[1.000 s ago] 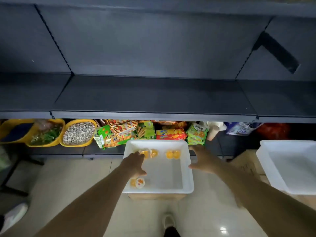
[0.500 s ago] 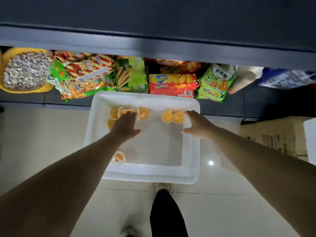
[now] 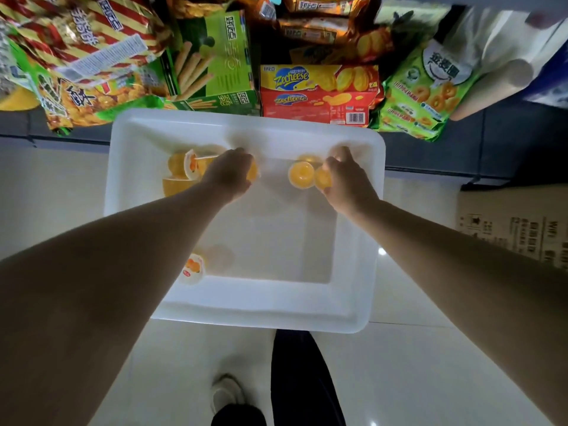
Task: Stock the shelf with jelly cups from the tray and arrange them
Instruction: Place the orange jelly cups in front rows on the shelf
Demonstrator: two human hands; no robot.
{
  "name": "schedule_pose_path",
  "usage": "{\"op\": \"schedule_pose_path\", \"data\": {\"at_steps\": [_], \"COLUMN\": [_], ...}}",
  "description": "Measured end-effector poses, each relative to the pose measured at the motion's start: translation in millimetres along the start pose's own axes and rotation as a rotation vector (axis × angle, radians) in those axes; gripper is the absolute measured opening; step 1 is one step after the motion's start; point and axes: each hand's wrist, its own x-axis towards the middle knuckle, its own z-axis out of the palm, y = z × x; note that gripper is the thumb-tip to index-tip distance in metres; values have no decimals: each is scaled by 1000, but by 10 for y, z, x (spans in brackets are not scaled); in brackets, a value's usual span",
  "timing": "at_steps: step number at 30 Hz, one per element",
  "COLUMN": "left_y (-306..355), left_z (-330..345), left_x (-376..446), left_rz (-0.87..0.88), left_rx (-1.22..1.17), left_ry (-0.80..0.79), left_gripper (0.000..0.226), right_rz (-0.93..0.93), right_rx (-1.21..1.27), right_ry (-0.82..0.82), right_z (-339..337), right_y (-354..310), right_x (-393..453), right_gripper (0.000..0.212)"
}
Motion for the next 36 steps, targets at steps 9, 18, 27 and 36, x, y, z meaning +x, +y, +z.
{"op": "schedule_pose_path", "data": {"at_steps": [9, 18, 27, 36], "left_y": [-59, -90, -149, -136], "left_z": [423, 565, 374, -98], "left_x": [-480, -774, -1101, -1733], "left_rz": [-124, -297, -586, -534], "left_rx": [-15, -326, -1252, -1890], "left_ry": [-121, -60, -143, -129], "left_gripper": [43, 51, 70, 15], "right_rz": [-10, 46, 609, 557], "right_rx": [44, -38, 1203, 1925], "right_ry": [-88, -158, -416, -437], "right_z": [328, 408, 49, -328], "right_y": [-53, -73, -182, -567], "right_x": [-375, -391, -496, -1100], "right_gripper": [21, 37, 37, 32]}}
